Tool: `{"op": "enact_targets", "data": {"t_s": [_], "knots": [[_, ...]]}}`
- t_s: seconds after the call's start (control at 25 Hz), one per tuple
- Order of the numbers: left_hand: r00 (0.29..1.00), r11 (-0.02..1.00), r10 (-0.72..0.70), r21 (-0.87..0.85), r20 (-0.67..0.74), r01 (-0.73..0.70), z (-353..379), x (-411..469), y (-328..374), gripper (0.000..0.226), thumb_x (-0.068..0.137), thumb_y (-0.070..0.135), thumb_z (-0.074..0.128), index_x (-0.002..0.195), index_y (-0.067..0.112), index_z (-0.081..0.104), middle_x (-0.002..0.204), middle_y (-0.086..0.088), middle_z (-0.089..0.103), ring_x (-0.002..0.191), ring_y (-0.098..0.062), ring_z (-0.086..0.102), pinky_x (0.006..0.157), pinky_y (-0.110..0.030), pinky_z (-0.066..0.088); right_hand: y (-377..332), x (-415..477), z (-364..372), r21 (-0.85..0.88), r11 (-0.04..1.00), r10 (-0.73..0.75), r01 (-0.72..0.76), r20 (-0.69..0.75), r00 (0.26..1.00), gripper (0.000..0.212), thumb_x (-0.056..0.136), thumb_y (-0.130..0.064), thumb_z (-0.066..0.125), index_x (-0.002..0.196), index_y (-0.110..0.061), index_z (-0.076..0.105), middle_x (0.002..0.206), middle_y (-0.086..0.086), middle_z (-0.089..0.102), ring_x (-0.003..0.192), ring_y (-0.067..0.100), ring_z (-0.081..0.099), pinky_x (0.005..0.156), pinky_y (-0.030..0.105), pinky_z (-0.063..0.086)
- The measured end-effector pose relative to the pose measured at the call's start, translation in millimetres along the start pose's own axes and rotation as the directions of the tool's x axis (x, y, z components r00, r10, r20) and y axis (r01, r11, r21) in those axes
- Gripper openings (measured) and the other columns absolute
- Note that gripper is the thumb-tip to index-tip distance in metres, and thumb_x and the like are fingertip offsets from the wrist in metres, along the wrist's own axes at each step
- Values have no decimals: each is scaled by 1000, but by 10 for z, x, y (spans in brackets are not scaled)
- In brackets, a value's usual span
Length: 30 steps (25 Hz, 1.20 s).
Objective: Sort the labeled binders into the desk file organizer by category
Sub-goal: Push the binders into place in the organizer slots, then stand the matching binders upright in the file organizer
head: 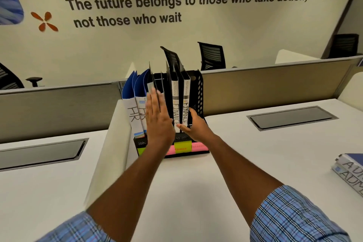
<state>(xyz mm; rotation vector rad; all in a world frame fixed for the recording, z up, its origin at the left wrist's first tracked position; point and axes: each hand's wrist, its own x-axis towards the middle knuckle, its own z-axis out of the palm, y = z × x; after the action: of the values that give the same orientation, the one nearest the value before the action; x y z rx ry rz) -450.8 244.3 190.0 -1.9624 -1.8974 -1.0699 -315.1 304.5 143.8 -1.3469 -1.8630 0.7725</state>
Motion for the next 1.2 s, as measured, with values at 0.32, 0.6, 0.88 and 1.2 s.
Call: {"op": "enact_targets", "data": {"t_s": [0.32,0.6,0.88,1.2], "knots": [[944,870,-227,-385,239,307,543,-1203,446,42,94,-3,36,135,-1,44,140,-18,47,136,-33,35,112,-38,30,131,-987,-6,-236,966,139,-108,120,983,87,88,-31,67,153,-16,11,156,8,28,142,25,30,115,37,29],[778,767,-360,-311,516,561,647,-1567,649,45,100,30,39,135,2,46,139,-13,50,130,-25,43,106,-31,32,486,-1563,-167,-413,909,154,-56,207,966,79,95,-29,58,153,-9,8,161,7,13,147,23,17,117,31,18],[825,855,-297,-251,481,454,706,-1797,1319,40,100,29,38,126,2,52,130,-13,55,122,-24,48,98,-30,35,718,-1905,-665,-448,894,115,-25,177,977,74,96,-29,55,153,-12,11,160,9,14,147,26,14,119,38,19],[776,823,-367,-210,513,528,1066,-2567,2775,45,100,33,38,135,4,48,139,-11,50,131,-24,43,108,-32,29,1608,-2834,-1808,-560,829,153,-16,198,968,67,95,-36,55,146,-9,23,151,16,27,143,33,19,114,50,20]]}}
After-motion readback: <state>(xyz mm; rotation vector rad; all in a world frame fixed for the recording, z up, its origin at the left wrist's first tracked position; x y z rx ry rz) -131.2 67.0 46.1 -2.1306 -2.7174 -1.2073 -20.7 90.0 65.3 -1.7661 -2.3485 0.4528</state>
